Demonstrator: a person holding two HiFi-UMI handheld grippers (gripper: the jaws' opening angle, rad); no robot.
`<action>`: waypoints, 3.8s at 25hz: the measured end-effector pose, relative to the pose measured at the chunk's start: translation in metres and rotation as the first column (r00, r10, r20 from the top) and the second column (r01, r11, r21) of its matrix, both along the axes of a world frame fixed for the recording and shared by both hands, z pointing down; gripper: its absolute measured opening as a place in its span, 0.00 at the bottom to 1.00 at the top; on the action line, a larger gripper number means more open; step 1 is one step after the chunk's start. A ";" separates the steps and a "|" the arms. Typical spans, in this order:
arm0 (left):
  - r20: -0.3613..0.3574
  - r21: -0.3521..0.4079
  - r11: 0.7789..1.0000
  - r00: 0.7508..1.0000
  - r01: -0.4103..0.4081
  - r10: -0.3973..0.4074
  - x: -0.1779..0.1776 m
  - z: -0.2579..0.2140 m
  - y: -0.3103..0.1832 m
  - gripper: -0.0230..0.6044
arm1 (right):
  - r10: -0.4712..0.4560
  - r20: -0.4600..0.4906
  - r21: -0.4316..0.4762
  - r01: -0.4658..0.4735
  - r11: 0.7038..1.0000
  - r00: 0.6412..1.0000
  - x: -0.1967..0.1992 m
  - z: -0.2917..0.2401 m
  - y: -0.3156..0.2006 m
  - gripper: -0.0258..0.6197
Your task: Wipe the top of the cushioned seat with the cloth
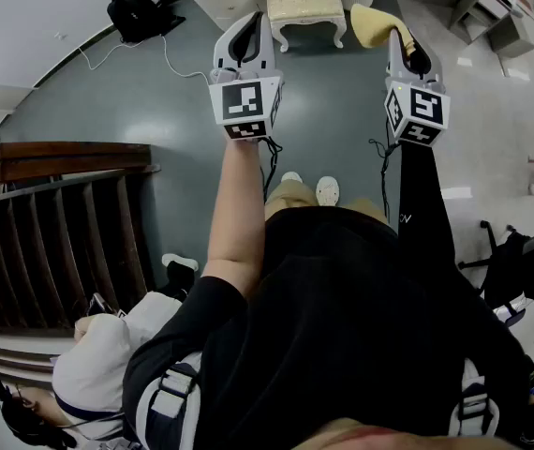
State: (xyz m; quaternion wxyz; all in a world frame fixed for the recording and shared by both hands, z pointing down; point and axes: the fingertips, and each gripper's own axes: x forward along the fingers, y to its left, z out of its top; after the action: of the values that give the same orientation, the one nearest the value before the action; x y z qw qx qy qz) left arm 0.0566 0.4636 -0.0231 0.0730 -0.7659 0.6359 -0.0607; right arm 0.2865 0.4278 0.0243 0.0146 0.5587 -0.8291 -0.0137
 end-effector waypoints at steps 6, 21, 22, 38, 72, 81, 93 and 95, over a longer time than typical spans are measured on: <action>0.001 0.011 1.000 1.000 0.015 -0.015 -0.004 -0.005 -0.004 0.05 | -0.009 0.002 0.003 0.009 1.000 1.000 -0.002 -0.002 -0.007 0.13; -0.009 0.000 1.000 0.999 0.031 -0.031 -0.038 0.000 -0.039 0.05 | -0.009 0.033 0.003 0.009 1.000 0.999 -0.028 0.001 -0.046 0.13; -0.010 -0.001 1.000 1.000 0.029 -0.029 -0.042 0.002 -0.047 0.05 | -0.008 0.030 0.002 0.008 1.000 1.000 -0.032 0.003 -0.053 0.13; -0.029 0.008 1.000 1.000 0.002 -0.002 -0.128 0.003 -0.217 0.05 | 0.029 0.016 0.005 -0.029 1.000 0.999 -0.112 -0.001 -0.220 0.13; -0.032 -0.098 0.995 0.999 -0.012 0.009 -0.184 0.066 -0.441 0.05 | 0.015 0.013 -0.127 -0.013 0.992 1.000 -0.173 0.063 -0.435 0.13; -0.013 -0.181 0.983 0.999 0.039 -0.042 -0.173 0.127 -0.502 0.05 | -0.114 0.048 -0.285 0.123 0.951 0.992 -0.191 0.142 -0.504 0.13; -0.016 -0.296 0.949 0.993 0.107 -0.117 -0.163 0.238 -0.528 0.05 | -0.294 0.241 -0.627 0.380 0.680 0.925 -0.240 0.317 -0.515 0.13; -0.015 -0.317 0.943 0.994 0.102 -0.113 -0.166 0.261 -0.528 0.05 | -0.287 0.266 -0.652 0.391 0.650 0.920 -0.250 0.343 -0.515 0.13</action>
State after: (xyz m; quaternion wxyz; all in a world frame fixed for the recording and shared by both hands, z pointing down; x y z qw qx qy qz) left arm -0.1097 -0.0644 0.2378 -0.0641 -0.7327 0.6600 -0.1530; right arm 0.0362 -0.0870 0.3674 0.1623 0.3462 -0.8615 0.3340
